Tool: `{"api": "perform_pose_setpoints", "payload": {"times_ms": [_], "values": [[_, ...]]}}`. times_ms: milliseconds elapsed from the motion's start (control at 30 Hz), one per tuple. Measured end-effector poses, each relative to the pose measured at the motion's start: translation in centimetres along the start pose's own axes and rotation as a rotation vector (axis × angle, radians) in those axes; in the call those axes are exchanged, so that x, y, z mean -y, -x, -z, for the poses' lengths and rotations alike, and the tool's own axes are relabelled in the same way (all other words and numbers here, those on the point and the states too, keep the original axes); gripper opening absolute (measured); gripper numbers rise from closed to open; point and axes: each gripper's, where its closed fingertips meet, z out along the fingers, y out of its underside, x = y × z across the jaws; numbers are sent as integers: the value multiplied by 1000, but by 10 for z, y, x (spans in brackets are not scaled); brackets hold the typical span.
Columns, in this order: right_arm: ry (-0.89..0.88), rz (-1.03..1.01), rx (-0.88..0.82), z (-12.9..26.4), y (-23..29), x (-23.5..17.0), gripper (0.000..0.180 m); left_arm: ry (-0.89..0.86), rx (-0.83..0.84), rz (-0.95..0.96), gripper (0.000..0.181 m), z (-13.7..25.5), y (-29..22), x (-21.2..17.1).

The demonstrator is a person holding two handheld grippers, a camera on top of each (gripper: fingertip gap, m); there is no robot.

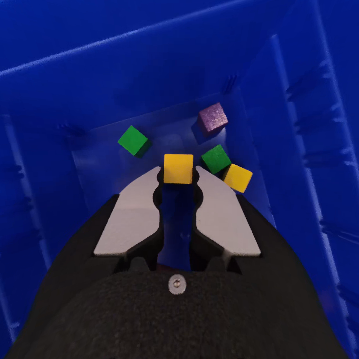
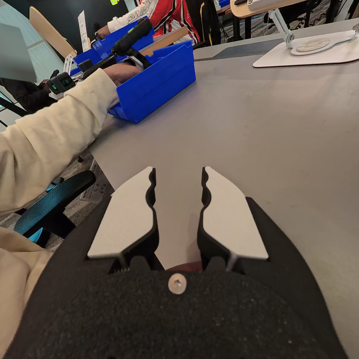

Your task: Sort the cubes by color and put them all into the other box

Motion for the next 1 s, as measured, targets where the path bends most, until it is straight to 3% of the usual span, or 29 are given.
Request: {"api": "perform_pose_setpoints", "payload": {"times_ms": [133,300,400,600,833,933,1000], "values": [[5,33,-13,0,1,2,44,-143,-16,-99,28,44,-20,5],[-31,36,-65,11,-15,12,44,-548,-67,-188,28,148,-66,-8],[-61,20,-114,19,-27,19,44,-761,-96,-136,28,193,-94,-36],[-108,34,-195,27,-41,29,44,-822,-146,-183,28,195,-157,-91],[-87,-54,-115,15,-36,21,43,-880,-227,-308,28,195,-194,-90],[-96,-123,9,2,-22,33,40,-990,-374,-429,28,215,-228,-74],[-112,-259,234,-11,4,55,41,-1038,-509,-563,28,227,-264,-64]]}}
